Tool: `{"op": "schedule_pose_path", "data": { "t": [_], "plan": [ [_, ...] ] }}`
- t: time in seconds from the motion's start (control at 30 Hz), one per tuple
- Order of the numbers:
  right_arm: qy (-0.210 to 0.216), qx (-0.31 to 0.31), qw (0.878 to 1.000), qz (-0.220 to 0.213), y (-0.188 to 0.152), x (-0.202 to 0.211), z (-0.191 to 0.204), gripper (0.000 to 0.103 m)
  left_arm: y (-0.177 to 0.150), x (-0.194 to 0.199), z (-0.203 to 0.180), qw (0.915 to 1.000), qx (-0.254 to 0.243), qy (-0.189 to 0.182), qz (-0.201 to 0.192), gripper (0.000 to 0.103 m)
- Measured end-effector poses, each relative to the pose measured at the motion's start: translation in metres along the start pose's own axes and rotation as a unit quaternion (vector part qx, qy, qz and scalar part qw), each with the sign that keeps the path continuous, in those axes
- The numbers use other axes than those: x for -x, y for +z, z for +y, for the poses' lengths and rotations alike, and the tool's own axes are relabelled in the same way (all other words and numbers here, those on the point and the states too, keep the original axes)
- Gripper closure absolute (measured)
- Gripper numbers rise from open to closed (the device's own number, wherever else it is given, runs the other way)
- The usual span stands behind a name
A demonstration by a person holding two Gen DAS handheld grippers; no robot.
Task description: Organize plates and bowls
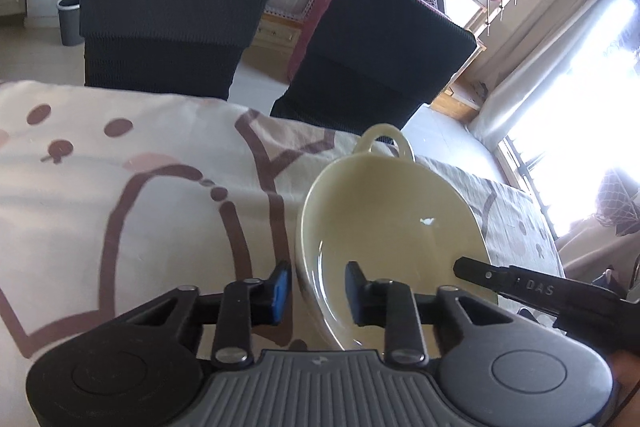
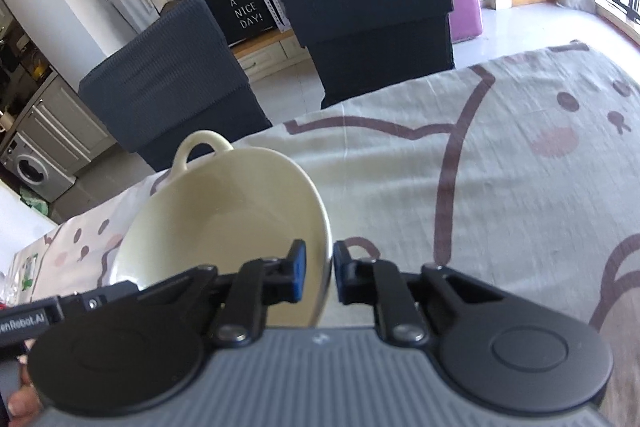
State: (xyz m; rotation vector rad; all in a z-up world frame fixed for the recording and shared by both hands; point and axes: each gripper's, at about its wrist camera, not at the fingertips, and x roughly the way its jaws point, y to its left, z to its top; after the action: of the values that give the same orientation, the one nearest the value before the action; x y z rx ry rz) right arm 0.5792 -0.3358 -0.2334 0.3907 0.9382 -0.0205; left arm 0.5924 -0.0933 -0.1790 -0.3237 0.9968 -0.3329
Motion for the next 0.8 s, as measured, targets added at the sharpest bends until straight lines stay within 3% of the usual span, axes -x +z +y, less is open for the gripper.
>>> {"op": "schedule_pose_path", "data": {
  "t": [0.17,0.27,0.4,0.5,0.67,0.8],
  "plan": [
    [-0.017,0.012,1.000,0.000,0.000,-0.004,0.006,0.092,-0.002,-0.005,0.001,1.0000,-0.003,0.008,-0.004,0.080],
    [-0.012,0.015,1.000,0.009,-0.007,-0.001,0.007,0.092,-0.001,-0.006,0.011,0.9999,0.009,0.013,-0.004,0.091],
    [0.002,0.048,0.999,0.003,-0.012,-0.003,0.010,0.089,-0.001,-0.008,0.016,0.9999,0.014,0.002,-0.003,0.089],
    [0.009,0.044,0.999,0.005,-0.009,-0.011,0.008,0.089,0.000,-0.009,0.009,0.9998,-0.012,0.014,0.001,0.089],
    [0.017,0.037,0.999,0.002,-0.008,-0.016,0.005,0.090,-0.003,-0.009,0.011,0.9999,-0.005,0.009,-0.010,0.090],
    [0.002,0.056,0.998,-0.002,-0.012,-0.013,0.011,0.090,-0.011,-0.005,0.003,0.9985,-0.041,0.026,-0.025,0.091]
  ]
}}
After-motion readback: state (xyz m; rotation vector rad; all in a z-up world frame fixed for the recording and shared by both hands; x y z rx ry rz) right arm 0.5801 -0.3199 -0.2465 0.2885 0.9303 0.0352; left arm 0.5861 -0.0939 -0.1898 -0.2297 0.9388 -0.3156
